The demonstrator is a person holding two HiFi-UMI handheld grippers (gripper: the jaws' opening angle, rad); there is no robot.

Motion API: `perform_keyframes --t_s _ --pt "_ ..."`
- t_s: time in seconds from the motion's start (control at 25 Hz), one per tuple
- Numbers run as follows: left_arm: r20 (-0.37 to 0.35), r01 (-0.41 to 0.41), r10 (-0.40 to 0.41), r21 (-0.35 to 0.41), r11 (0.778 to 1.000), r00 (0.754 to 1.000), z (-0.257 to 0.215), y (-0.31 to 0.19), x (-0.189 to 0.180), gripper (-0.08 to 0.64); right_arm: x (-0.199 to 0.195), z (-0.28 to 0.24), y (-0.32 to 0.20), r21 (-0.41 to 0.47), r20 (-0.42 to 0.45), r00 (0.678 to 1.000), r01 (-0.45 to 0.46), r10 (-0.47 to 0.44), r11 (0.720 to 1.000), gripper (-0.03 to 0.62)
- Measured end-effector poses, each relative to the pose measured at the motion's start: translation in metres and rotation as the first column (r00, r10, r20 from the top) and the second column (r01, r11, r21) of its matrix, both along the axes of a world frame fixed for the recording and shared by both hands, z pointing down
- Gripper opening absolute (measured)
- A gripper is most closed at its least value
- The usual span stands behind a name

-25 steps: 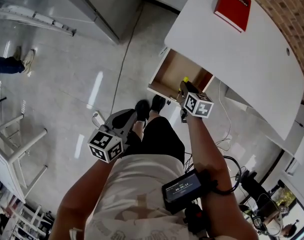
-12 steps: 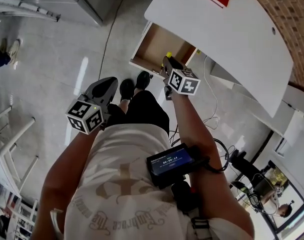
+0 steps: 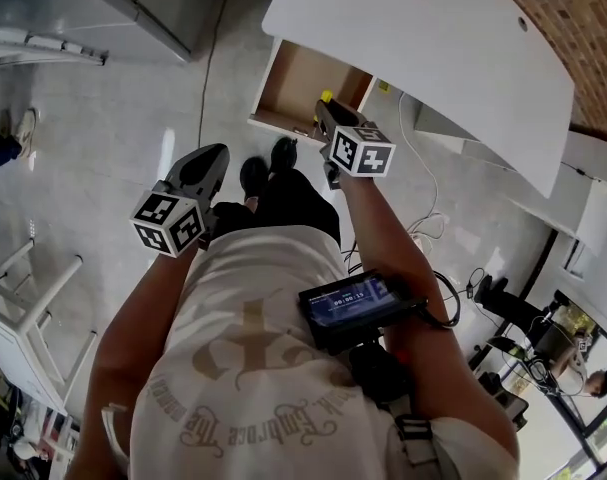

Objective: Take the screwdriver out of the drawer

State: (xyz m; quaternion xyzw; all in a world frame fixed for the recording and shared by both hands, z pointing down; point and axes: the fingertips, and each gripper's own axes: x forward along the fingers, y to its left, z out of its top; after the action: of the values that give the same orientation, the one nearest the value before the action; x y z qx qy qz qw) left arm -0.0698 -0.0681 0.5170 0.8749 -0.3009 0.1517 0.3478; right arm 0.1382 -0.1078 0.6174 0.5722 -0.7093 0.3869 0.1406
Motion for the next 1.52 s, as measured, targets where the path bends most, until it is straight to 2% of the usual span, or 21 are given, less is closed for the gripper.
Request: perform_keyframes --t_s 0.36,0.76,0.92,1.2,1.52 --pt "0.011 -0.071 0.071 0.041 0.997 0.997 -0.015 0.01 0.007 0.015 -0.001 -0.03 0.012 0.055 -0.013 1.0 -0.006 0.007 0.998 0.057" --pt "0.0 -0.093 0.094 0.095 0.991 0.996 -0.032 0.0 0.008 0.015 0.002 -0.072 0.02 0.134 -0.004 0.999 -0.047 0.048 0.99 0.057" --pt "-0.011 -0.111 0.113 0.117 0.987 0.994 -0.043 -0.003 0.014 0.015 -0.002 -0.092 0.023 0.172 -0.014 0.999 -0.027 0.03 0.985 0.057" --pt "-0.024 -0.124 0.129 0.149 0.981 0.991 -0.05 -0.01 0.015 0.015 -0.016 -0.13 0.028 0.249 -0.014 1.0 0.005 -0.002 0.968 0.057" --pt "-0.037 -0.146 0.156 0.185 0.972 0.987 -0.065 -0.012 0.032 0.015 -0.005 -0.17 0.038 0.328 -0.024 1.0 0.005 0.003 0.945 0.057"
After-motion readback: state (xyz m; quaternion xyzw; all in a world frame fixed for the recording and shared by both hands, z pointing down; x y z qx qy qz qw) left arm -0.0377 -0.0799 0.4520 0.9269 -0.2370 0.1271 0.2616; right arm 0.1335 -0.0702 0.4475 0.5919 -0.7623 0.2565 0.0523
